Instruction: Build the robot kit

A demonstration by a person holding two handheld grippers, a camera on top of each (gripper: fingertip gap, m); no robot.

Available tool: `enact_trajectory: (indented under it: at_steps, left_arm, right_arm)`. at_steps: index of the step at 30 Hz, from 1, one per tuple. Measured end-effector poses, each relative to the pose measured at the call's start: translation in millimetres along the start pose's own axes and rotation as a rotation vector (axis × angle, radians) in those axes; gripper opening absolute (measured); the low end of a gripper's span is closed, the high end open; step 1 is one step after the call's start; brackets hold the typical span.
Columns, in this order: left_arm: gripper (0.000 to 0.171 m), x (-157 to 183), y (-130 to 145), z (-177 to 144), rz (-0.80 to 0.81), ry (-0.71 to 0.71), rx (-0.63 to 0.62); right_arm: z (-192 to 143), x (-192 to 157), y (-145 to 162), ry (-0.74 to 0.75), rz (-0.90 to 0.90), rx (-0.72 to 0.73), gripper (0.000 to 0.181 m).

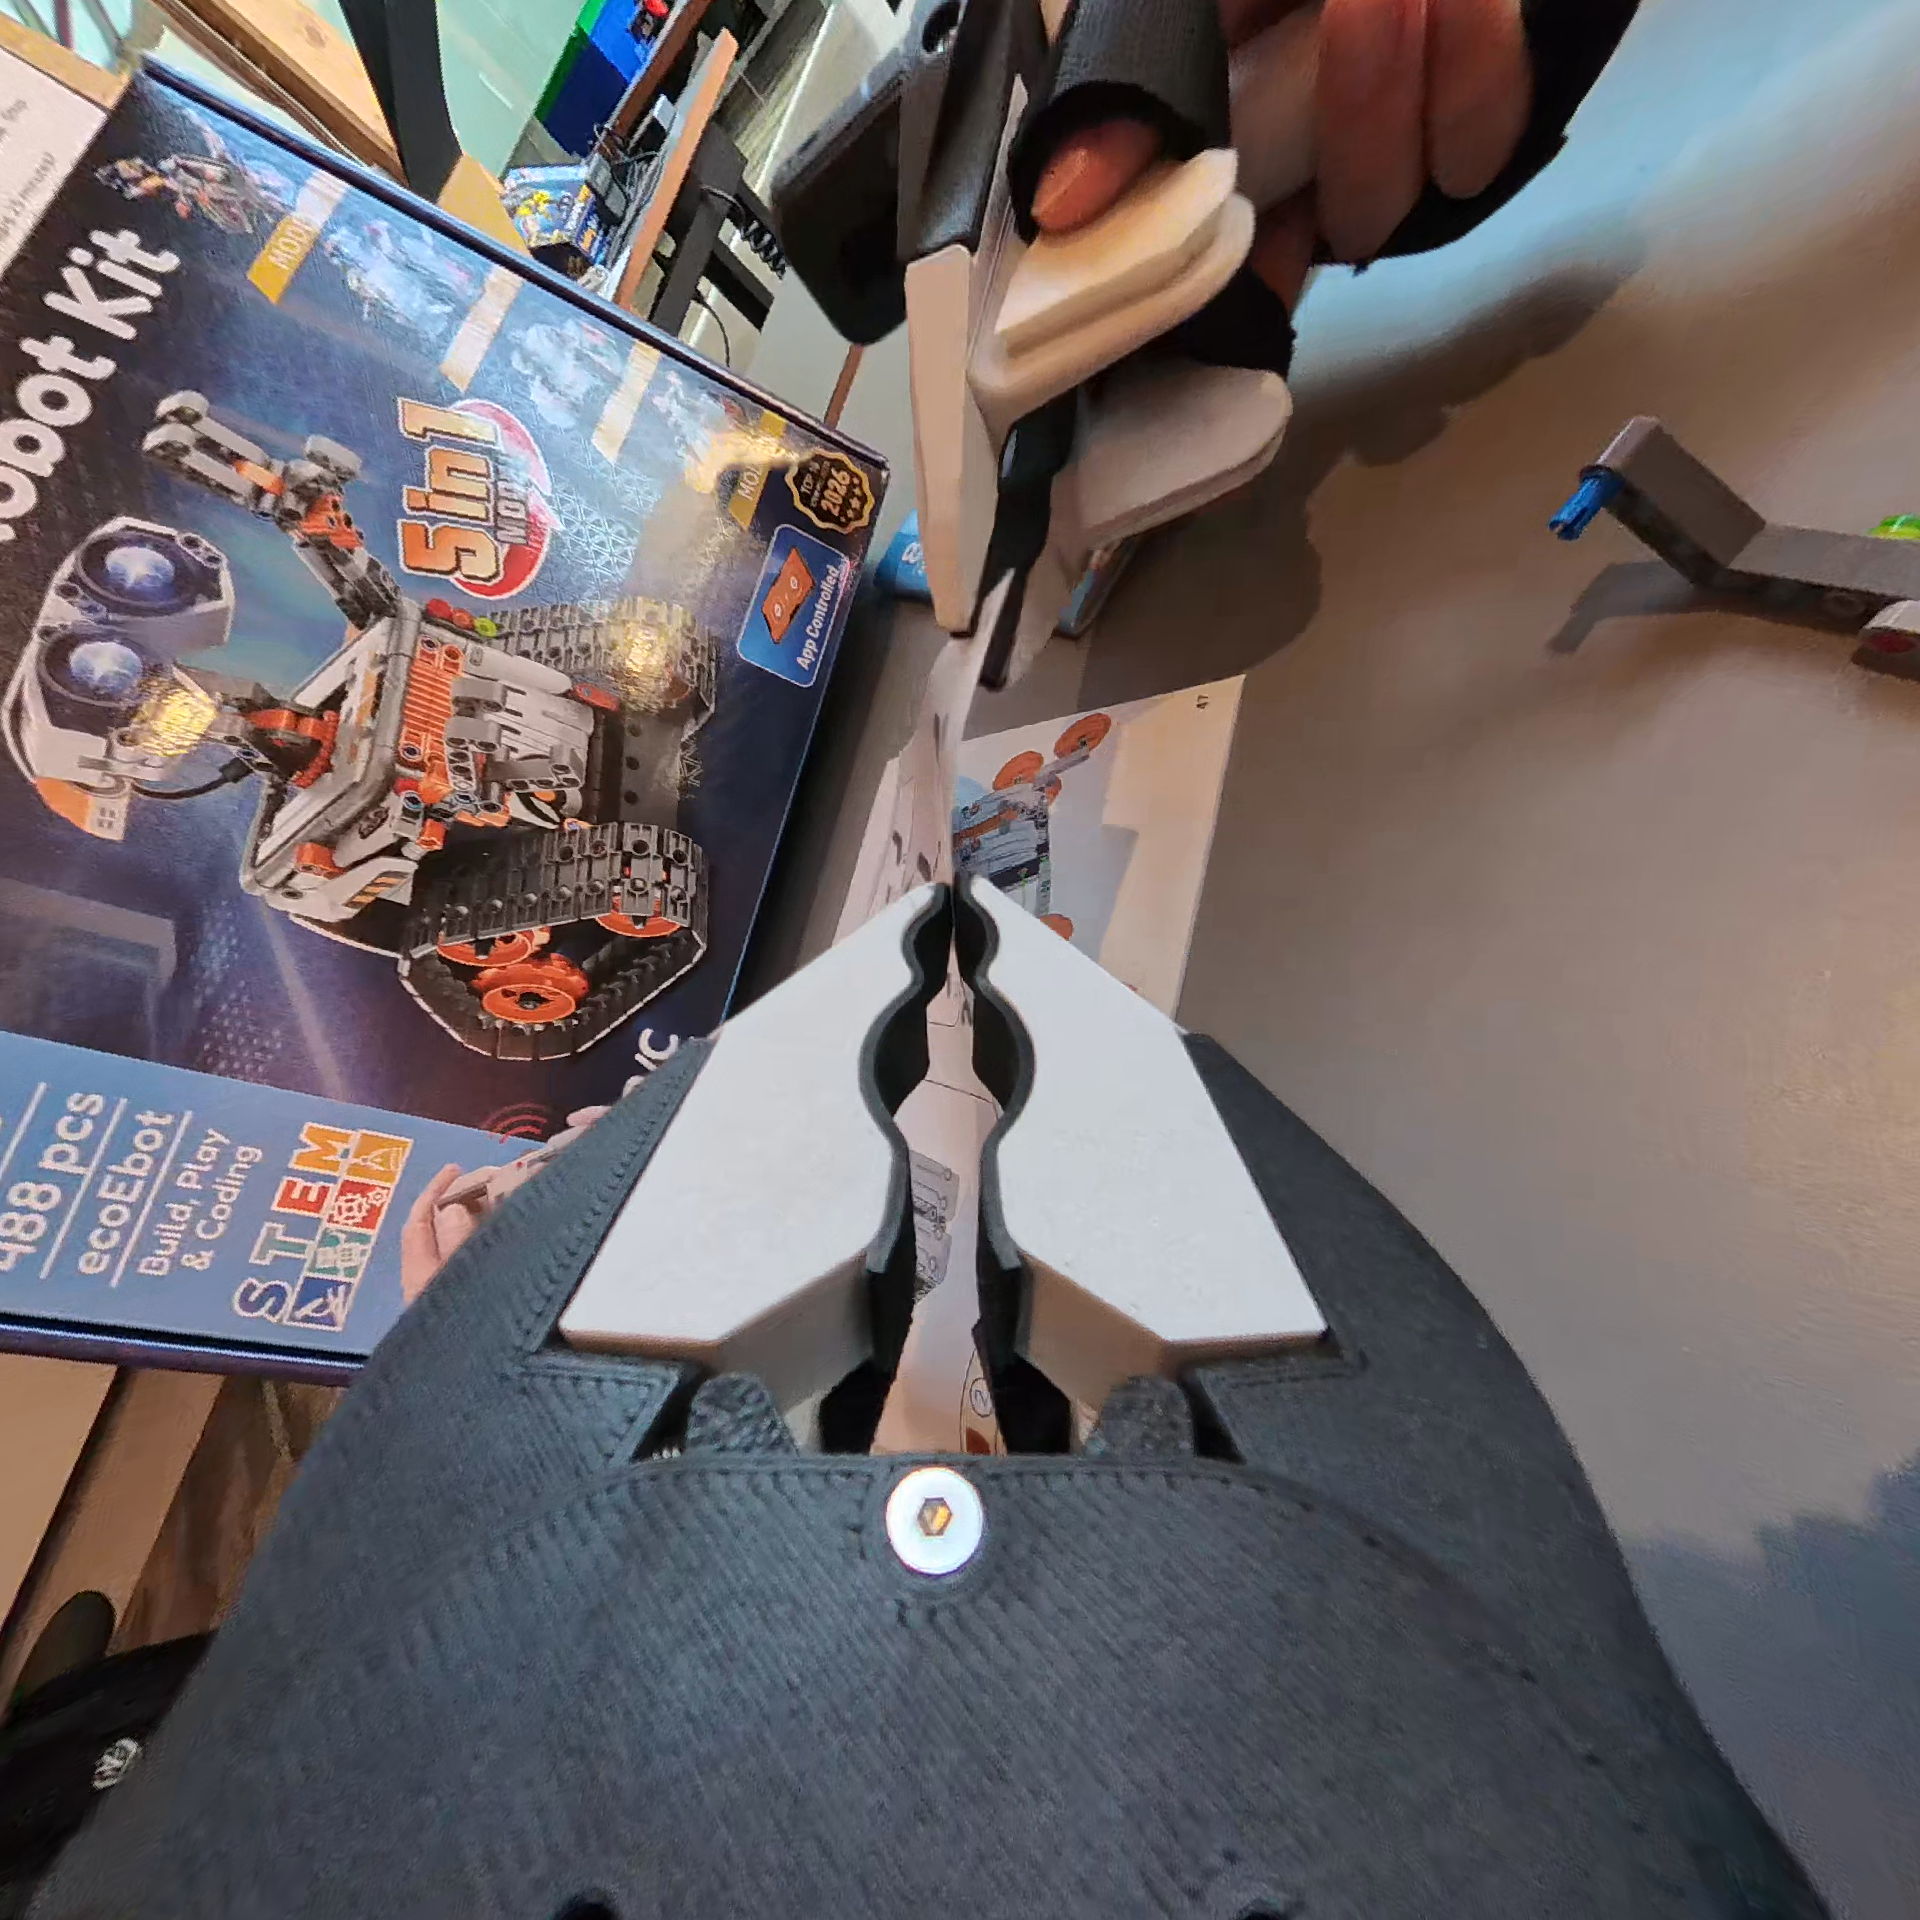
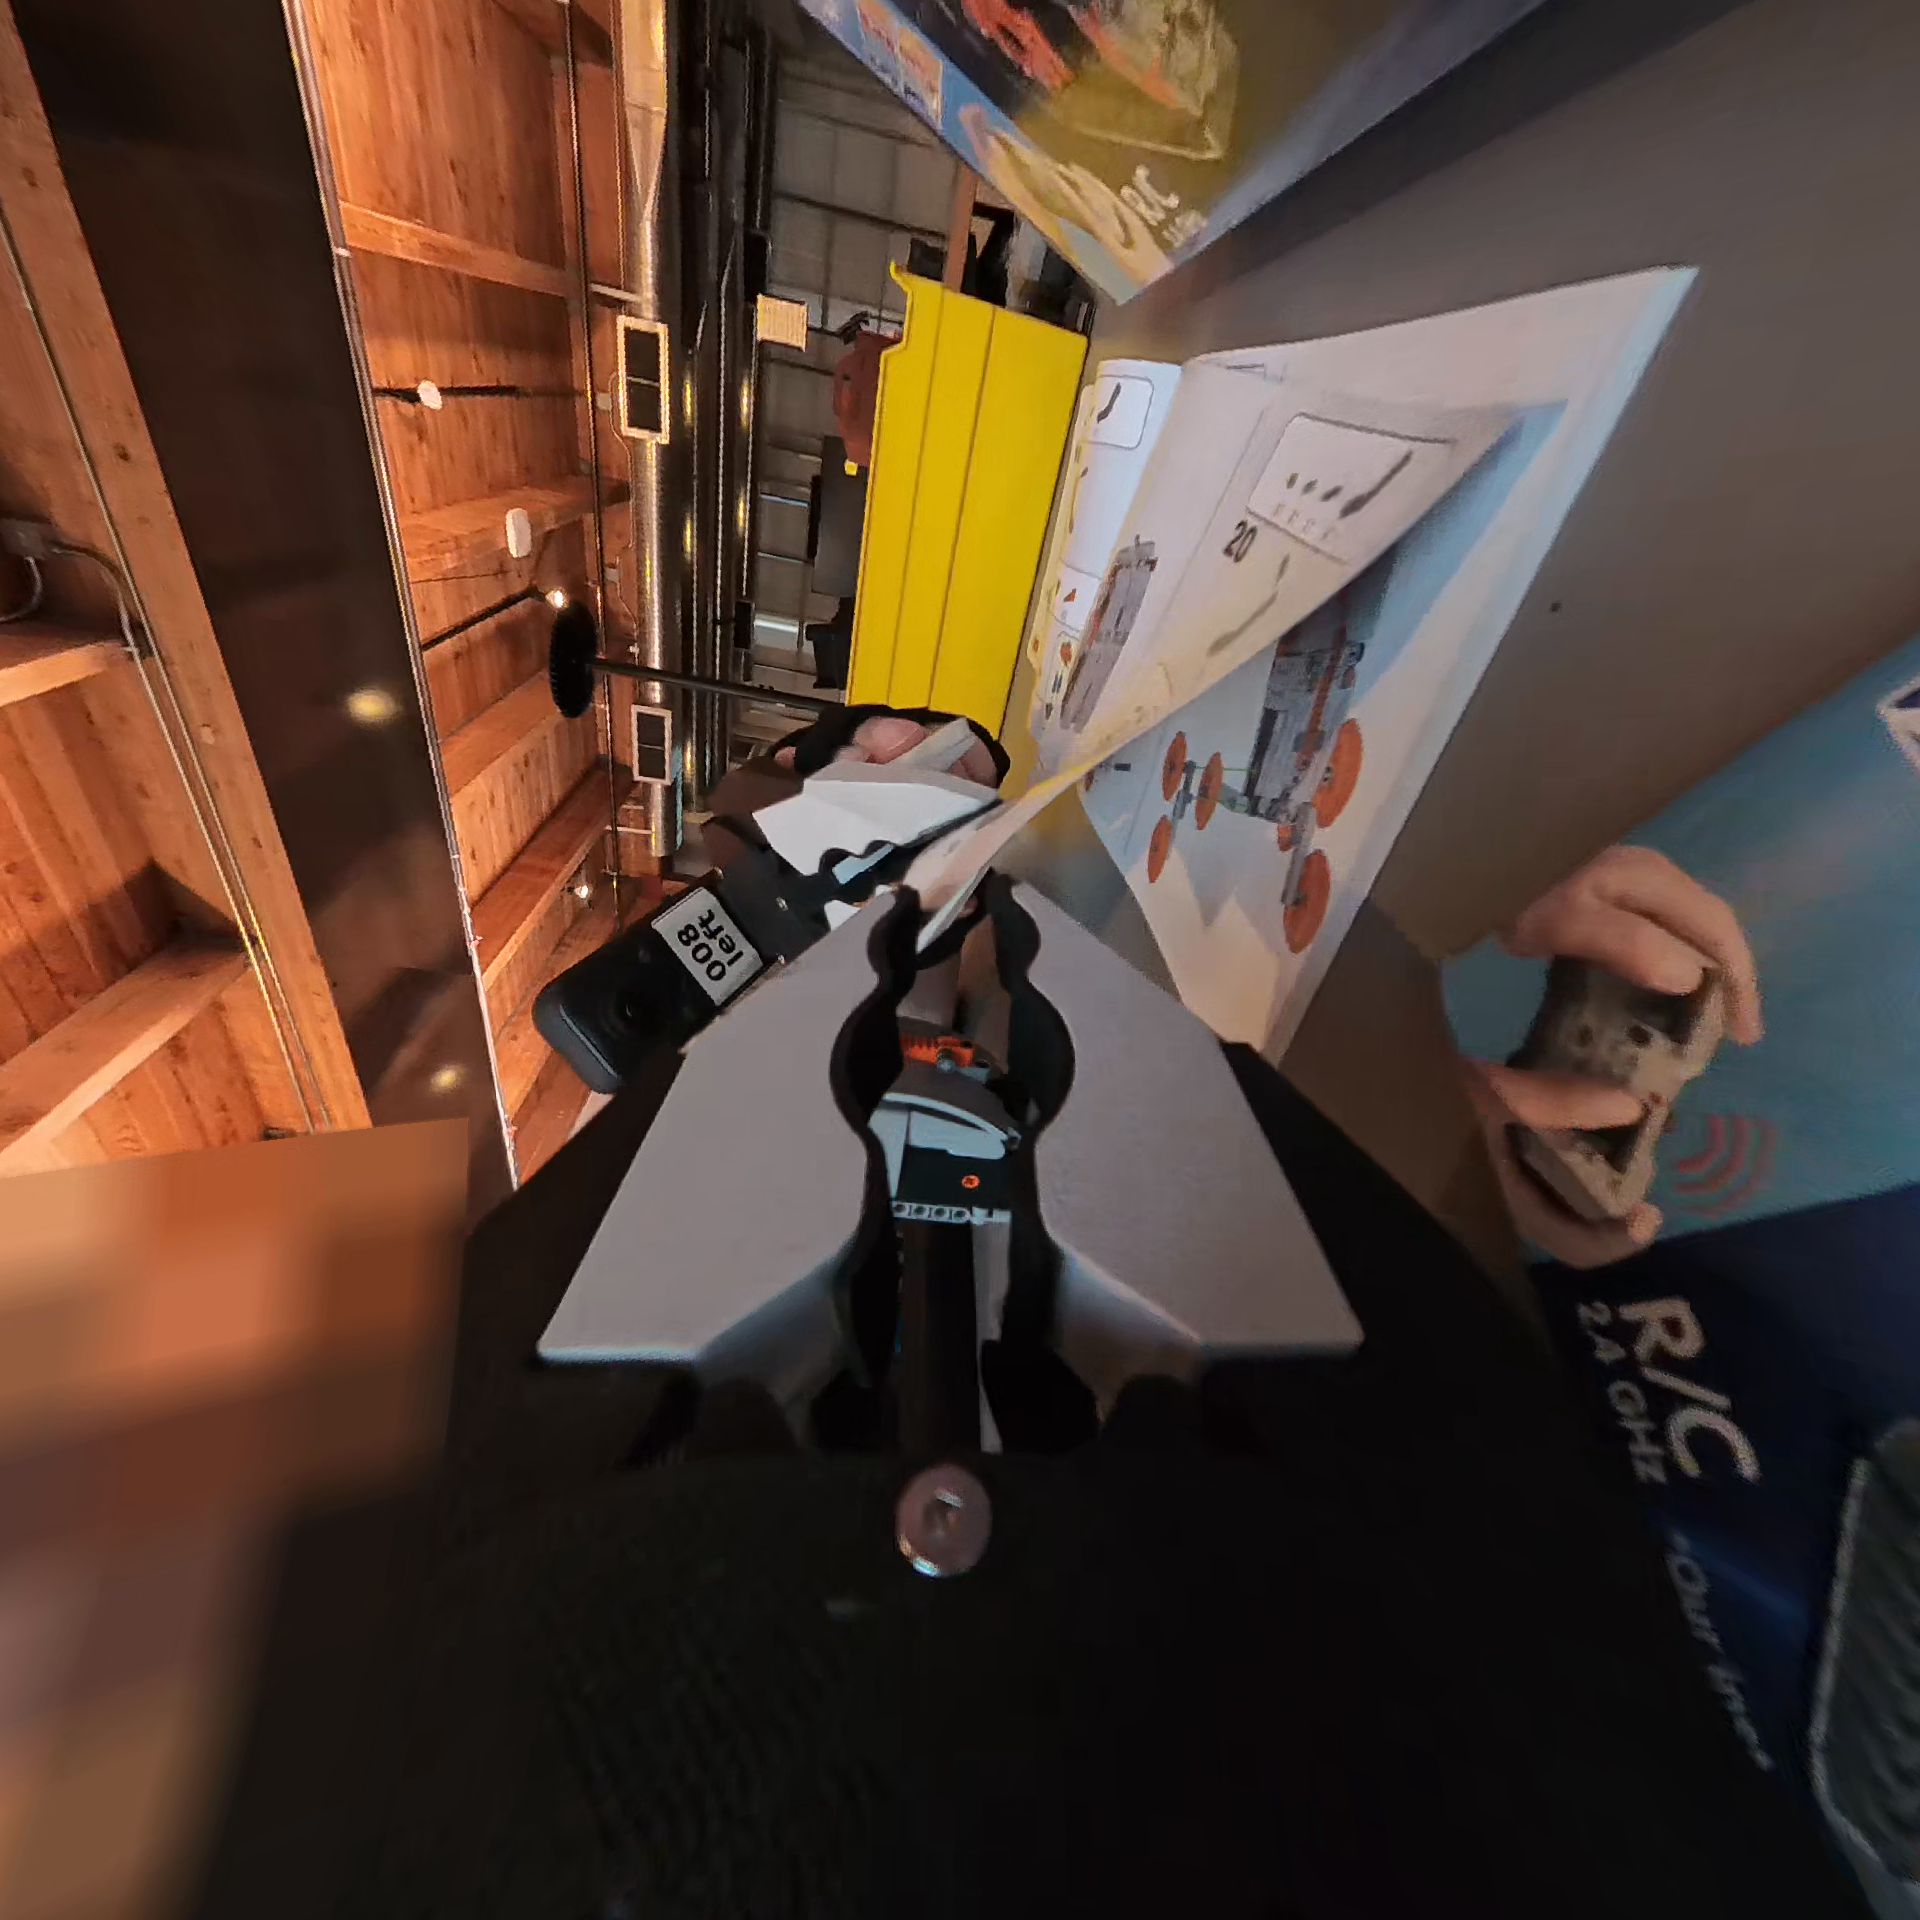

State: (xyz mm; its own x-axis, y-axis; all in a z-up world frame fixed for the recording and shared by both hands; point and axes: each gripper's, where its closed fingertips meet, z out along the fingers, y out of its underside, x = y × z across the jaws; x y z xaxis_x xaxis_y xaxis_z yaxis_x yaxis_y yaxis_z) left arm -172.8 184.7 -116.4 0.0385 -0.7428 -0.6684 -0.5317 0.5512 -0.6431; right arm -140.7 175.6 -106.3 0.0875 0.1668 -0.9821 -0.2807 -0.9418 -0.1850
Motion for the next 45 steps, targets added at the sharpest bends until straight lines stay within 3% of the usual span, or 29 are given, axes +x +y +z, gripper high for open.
enact_trajectory:
  at_steps: [4,6,14,17,22,28,31,37,45]
  left_arm:
    - [0.0,3.1,0.0,1.6,0.009,0.014,-0.007]
    - [0.006,4.7,-0.7,1.2,-0.06,0.055,0.003]
    - [0.028,-10.1,-19.2,-11.5,-0.778,0.412,0.167]
    - [0.037,-7.5,-27.2,-4.5,-0.917,0.49,0.165]
    - [0.038,7.6,-7.5,11.2,-0.872,0.443,0.023]
    - [0.016,11.6,-17.6,8.6,-0.941,0.515,0.071]
    - [0.0,14.5,-14.6,10.4,-0.941,0.515,0.056]
    - [0.006,11.4,-10.4,13.0,-0.955,0.49,0.057]
    - [0.017,7.8,-21.2,10.0,-0.903,0.474,0.115]
  right_arm:
    - [6.2,-1.5,7.8,0.0,-0.047,-0.044,0.004]
    - [5.1,-4.0,4.9,-0.008,-0.084,-0.032,0.0]
    - [10.4,-0.7,10.0,0.082,-0.271,-0.106,0.0]
    - [13.3,0.0,9.1,0.099,-0.288,-0.104,0.0]
    - [13.9,4.3,10.0,0.128,-0.306,-0.114,0.0]
    - [12.7,0.1,8.1,0.092,-0.311,-0.098,0.0]
    - [14.3,-2.4,10.6,0.053,-0.293,-0.106,0.009]
    - [14.6,4.4,11.7,0.092,-0.336,-0.12,0.003]
    - [15.0,-6.2,6.3,0.02,-0.331,-0.075,0.008]
